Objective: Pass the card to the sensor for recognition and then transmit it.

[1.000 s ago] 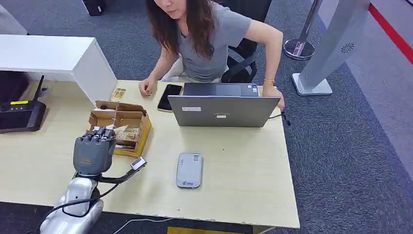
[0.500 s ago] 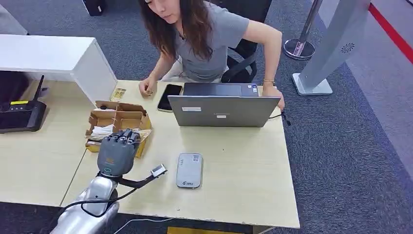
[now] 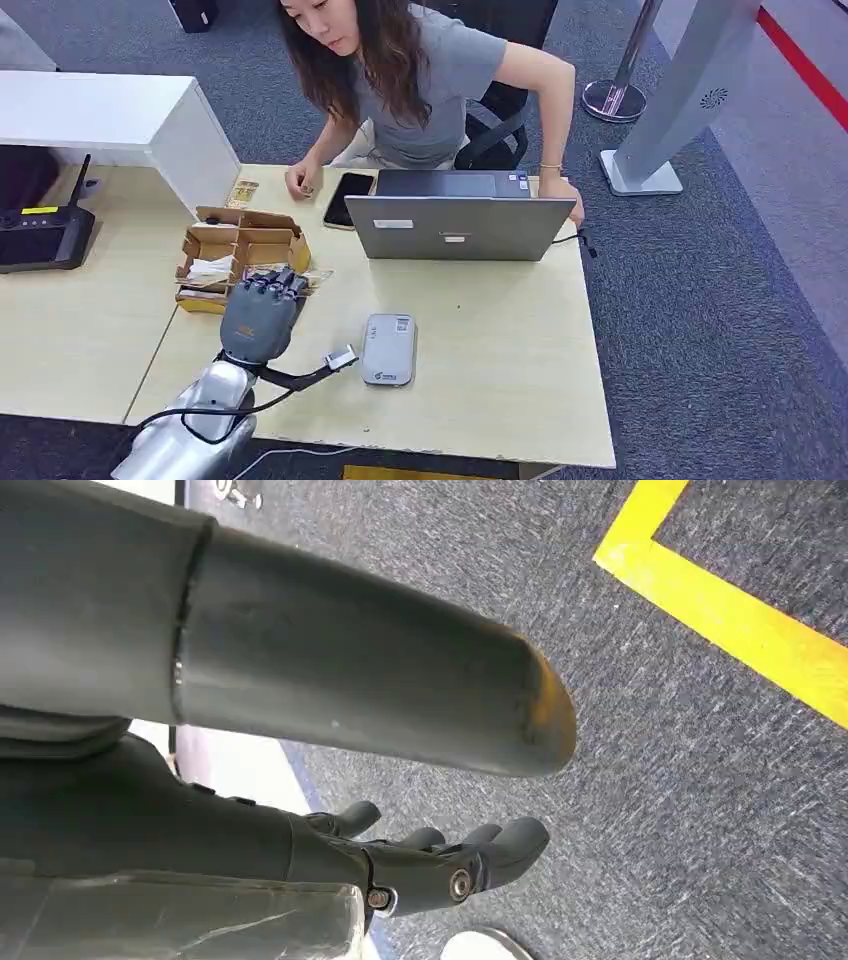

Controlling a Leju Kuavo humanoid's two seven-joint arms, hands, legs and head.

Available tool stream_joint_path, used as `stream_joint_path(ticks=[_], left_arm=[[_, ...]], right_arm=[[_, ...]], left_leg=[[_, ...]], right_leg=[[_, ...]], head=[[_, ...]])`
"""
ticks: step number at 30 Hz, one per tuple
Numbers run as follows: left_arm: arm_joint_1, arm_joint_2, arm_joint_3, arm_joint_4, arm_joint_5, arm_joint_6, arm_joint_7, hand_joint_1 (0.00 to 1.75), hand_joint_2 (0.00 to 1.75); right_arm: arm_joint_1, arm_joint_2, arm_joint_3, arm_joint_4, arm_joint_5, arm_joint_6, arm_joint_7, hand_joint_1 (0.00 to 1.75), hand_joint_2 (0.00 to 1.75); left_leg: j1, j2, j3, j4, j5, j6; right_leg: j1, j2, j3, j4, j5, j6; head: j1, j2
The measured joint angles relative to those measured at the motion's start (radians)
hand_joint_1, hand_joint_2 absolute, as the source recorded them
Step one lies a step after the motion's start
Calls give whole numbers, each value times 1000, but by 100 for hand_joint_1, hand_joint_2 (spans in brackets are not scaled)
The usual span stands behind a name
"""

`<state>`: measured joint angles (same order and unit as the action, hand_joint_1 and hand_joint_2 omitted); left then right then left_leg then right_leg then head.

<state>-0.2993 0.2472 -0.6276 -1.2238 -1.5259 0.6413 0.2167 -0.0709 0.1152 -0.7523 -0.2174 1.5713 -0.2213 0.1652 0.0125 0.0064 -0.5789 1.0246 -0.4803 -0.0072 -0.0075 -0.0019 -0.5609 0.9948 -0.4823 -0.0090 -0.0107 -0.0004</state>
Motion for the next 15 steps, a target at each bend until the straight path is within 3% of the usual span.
stream_joint_path(ticks=[15], left_arm=[[-7, -61, -74, 44, 0, 0, -33, 175, 175]], right_arm=[[-6, 0, 2, 0, 0, 1, 5, 0, 0]], left_leg=[[0, 0, 0, 0, 0, 1]], right_leg=[[-1, 0, 0, 0, 0, 0]], head=[[0, 0]])
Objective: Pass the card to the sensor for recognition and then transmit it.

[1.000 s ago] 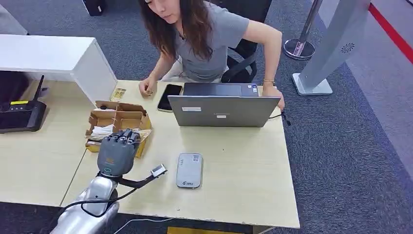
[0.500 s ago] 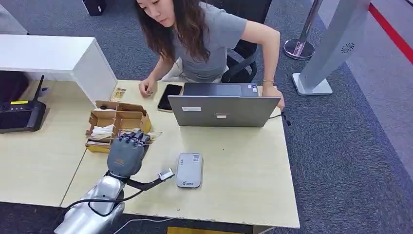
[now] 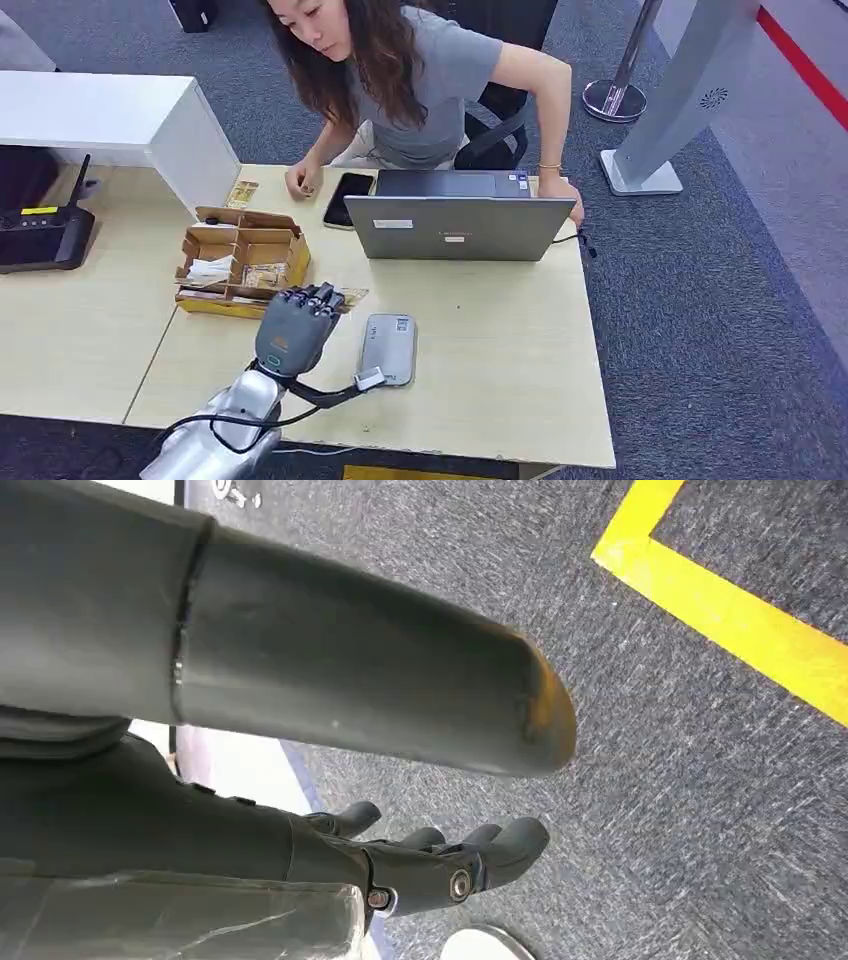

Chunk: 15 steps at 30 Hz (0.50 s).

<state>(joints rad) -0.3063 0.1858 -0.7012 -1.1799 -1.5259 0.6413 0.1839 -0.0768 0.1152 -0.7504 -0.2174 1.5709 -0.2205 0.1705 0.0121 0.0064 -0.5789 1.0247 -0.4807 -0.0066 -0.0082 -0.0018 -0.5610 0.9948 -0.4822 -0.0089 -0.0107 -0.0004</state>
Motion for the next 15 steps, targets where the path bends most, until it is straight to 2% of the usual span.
stream_joint_path(ticks=[15], left_arm=[[3, -31, -27, 13, 0, -8, -61, 175, 175]], right_arm=[[-7, 0, 4, 0, 0, 1, 0, 0, 0]], left_leg=[[0, 0, 0, 0, 0, 0]], right_leg=[[-1, 0, 0, 0, 0, 0]], head=[[0, 0]])
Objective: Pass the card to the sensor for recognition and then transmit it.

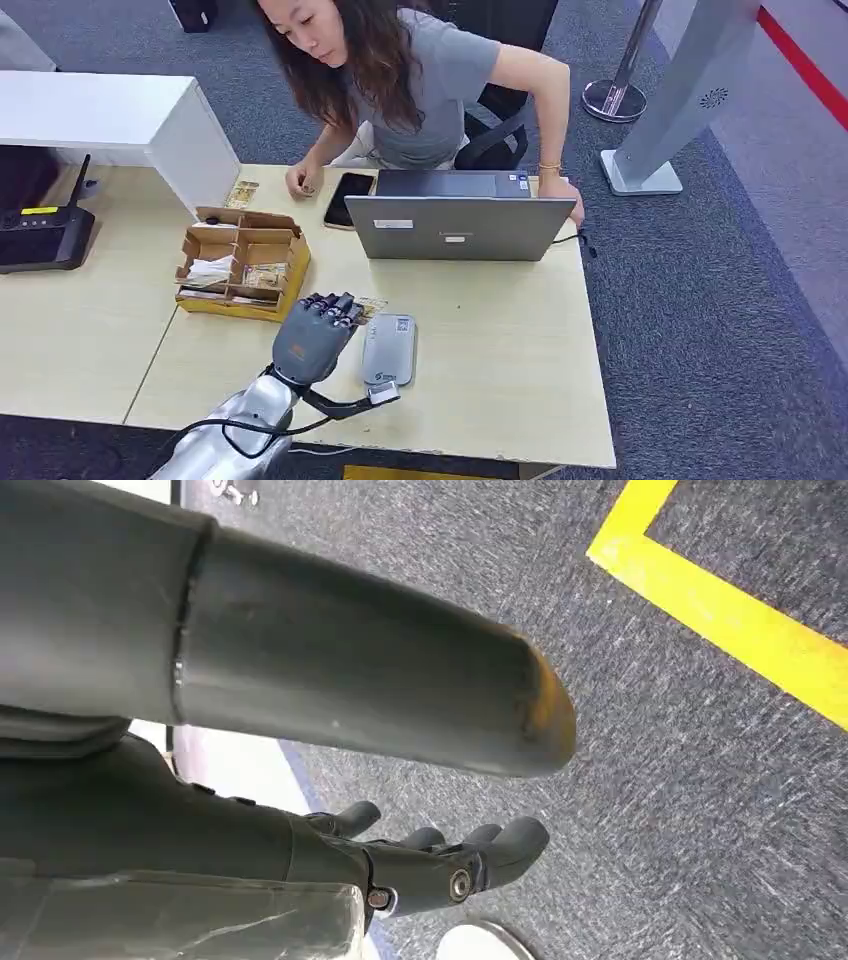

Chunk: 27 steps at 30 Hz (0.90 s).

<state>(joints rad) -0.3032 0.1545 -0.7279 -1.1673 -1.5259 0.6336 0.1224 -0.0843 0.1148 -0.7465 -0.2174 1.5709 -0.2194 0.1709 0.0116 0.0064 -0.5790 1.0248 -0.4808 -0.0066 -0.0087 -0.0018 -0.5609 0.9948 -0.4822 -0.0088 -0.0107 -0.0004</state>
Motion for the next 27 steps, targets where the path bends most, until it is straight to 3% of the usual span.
stream_joint_path(ticks=[16, 22, 27], left_arm=[[2, -10, -22, 33, 0, -51, -16, 175, 175], [0, -10, -39, 49, 0, -106, 18, 175, 175], [-2, -10, -50, 64, 0, -115, 27, 175, 175]], right_arm=[[-2, -3, 10, 0, -2, -2, 5, 0, 0], [-2, -5, 14, 0, -2, -2, 5, 0, 0], [-2, -5, 16, 0, -2, -2, 5, 0, 0]], left_leg=[[0, 0, 0, 0, 0, 0], [0, 0, 0, 0, 0, 0], [0, 0, 0, 0, 0, 0]], right_leg=[[0, 0, 0, 0, 0, 0], [0, 0, 0, 0, 0, 0], [0, 0, 0, 0, 0, 0]], head=[[0, 0], [0, 0], [0, 0]])
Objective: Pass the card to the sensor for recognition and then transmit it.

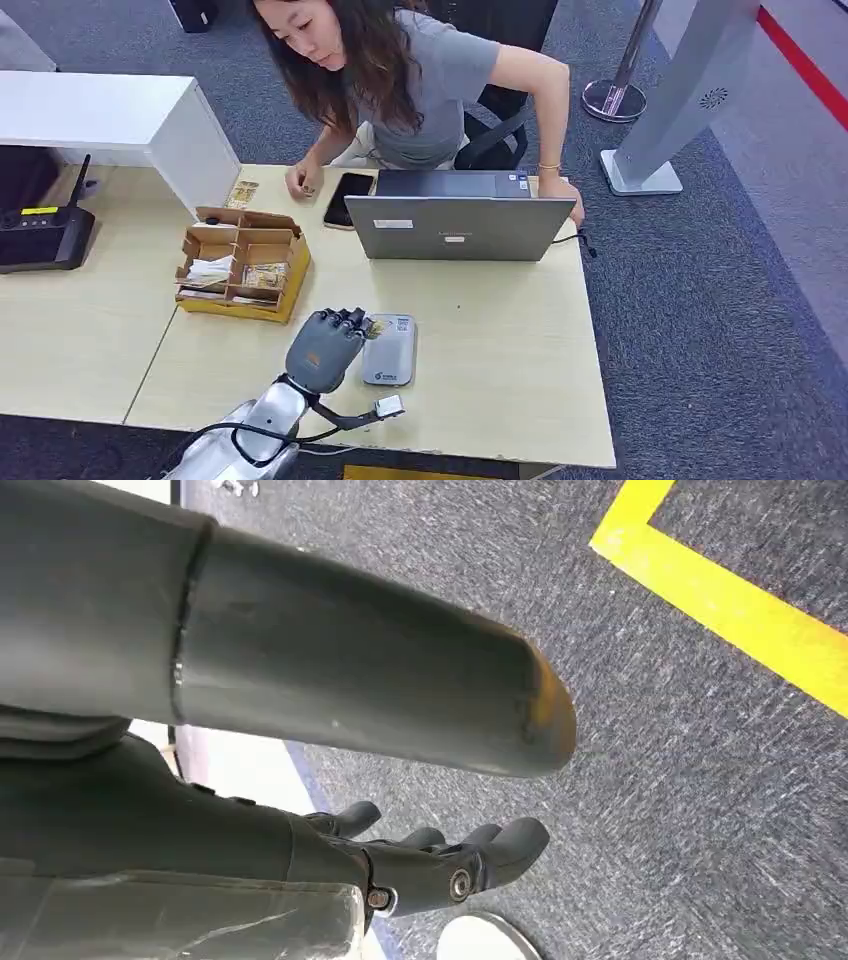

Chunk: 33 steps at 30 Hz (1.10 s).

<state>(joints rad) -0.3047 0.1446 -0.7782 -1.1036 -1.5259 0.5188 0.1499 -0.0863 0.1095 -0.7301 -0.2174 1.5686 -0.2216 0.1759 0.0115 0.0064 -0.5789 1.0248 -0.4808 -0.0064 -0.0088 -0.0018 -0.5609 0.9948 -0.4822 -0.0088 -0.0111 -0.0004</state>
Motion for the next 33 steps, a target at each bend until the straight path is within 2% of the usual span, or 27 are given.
stream_joint_path(ticks=[20, 33], left_arm=[[0, -6, -16, 33, 0, -5, -10, 175, 175], [5, -49, -23, 66, 0, 24, -34, 175, 175]], right_arm=[[1, 0, 1, 0, 0, 0, 0, 0, 0], [0, 0, 6, 0, 0, 2, 0, 0, 0]], left_leg=[[0, 0, 0, 0, 0, 0], [0, 0, 0, 0, 0, 0]], right_leg=[[0, 0, 0, 0, 0, 0], [0, 0, 0, 0, 0, 0]], head=[[0, 0], [0, 0]])
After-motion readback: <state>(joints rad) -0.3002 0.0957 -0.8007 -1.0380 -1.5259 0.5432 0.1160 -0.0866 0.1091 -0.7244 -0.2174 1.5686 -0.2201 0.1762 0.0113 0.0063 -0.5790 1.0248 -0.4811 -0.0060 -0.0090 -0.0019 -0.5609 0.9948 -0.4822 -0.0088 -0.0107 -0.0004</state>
